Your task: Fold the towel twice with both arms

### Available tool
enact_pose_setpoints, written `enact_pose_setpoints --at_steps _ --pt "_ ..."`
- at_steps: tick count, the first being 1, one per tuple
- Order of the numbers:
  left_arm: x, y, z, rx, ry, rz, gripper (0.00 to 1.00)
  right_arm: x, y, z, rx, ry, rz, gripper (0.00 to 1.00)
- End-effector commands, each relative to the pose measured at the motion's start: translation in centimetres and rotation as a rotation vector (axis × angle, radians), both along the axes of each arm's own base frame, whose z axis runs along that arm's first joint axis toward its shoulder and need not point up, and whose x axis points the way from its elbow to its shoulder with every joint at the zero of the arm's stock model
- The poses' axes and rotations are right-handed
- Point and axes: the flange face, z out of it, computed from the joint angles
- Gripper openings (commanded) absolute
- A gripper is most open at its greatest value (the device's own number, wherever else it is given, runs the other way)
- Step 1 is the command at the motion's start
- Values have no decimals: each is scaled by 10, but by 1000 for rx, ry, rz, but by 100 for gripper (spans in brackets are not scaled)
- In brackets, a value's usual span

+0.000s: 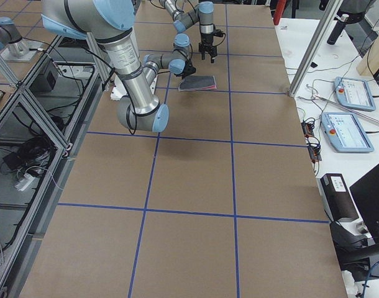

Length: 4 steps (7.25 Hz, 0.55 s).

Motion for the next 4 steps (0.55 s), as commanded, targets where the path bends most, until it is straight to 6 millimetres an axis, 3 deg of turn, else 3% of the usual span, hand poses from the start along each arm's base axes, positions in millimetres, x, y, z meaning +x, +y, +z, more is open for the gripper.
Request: enact_pose_setpoints --at_steps 1,2,3,4 --pt "0 1 3 -3 -5 -1 100 8 -6 2 14 -3 -7 100" --pt "1 2 4 -4 -7 -1 100 26 -15 5 10 -14 -1 100" --pt "3 6 -3 2 4 -16 100 61 -36 16 3 -25 7 100" --pt "26 35 -9 0 9 -32 100 95 -73 33 24 -22 -14 100"
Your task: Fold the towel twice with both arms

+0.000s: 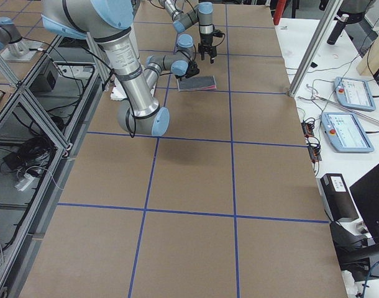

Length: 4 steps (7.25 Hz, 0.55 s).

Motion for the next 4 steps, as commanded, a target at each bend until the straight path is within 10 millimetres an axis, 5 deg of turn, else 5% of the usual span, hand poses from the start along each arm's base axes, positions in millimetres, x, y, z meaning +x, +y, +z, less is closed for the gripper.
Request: enact_pose_setpoints --at_steps 1,2,4 --pt "30 50 -14 36 12 -25 100 75 -74 37 50 14 -7 100" --pt "34 94 0 44 1 -34 100 98 -96 52 118 30 -19 100" --pt "51 149 0 30 13 -119 99 119 -117 68 175 55 -19 100"
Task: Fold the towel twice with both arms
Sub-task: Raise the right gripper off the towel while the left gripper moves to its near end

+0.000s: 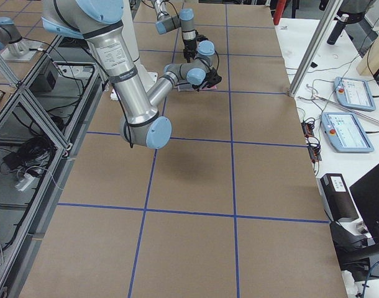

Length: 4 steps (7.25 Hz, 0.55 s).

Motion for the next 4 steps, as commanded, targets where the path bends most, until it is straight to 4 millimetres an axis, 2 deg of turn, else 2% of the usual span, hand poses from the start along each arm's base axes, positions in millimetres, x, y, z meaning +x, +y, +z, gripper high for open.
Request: enact_pose_setpoints --at_steps 1,3,4 --pt "15 41 -1 4 14 -82 98 18 -17 12 36 17 6 100" --pt "32 68 6 12 28 -144 91 18 -16 15 33 20 6 100" --pt "30 72 21 32 32 -180 91 17 -17 18 34 28 10 100"
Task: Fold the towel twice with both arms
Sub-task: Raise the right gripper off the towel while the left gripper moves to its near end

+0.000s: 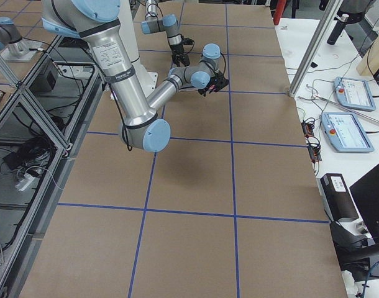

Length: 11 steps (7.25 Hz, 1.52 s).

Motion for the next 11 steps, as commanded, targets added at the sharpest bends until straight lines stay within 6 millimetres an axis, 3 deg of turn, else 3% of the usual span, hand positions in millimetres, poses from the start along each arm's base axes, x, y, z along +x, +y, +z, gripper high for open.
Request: enact_pose_setpoints --at_steps 1,2,4,6,8,11 --pt "4 21 23 6 54 -84 87 0 -1 4 0 8 5 100" --pt "8 24 17 7 69 -76 86 2 -3 5 -2 10 6 100" --pt "27 37 30 1 40 -56 83 9 -7 15 4 21 8 100" --pt "33 37 24 8 43 -53 80 10 -7 21 9 29 -1 100" --pt "36 36 26 11 37 -54 60 11 -6 21 10 27 -1 100" --pt "35 33 27 12 34 -57 52 11 -5 24 7 30 -2 100"
